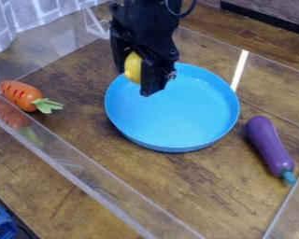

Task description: Put the lemon on the blue tray

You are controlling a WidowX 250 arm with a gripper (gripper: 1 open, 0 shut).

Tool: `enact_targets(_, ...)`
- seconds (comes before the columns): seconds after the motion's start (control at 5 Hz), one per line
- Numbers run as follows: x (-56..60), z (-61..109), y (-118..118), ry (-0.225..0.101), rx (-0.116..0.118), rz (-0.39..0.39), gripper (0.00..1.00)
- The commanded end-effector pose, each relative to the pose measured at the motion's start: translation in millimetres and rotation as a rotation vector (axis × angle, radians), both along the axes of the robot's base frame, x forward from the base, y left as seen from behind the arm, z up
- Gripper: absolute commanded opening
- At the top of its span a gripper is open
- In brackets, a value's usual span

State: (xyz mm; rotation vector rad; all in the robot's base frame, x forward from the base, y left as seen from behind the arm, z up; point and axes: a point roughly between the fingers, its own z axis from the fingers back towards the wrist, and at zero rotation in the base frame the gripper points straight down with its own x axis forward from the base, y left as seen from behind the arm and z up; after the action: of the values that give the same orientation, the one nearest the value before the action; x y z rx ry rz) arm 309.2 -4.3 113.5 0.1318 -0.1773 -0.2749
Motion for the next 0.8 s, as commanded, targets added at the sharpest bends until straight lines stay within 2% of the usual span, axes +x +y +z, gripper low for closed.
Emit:
enact_targets(0.0,5.4,5.6,-11.6,-0.046,-0.011,-0.018,0.0)
enact_targets(0.6,18.3,-19.5,-15.3,-0.069,-0.027,0.034,0.0)
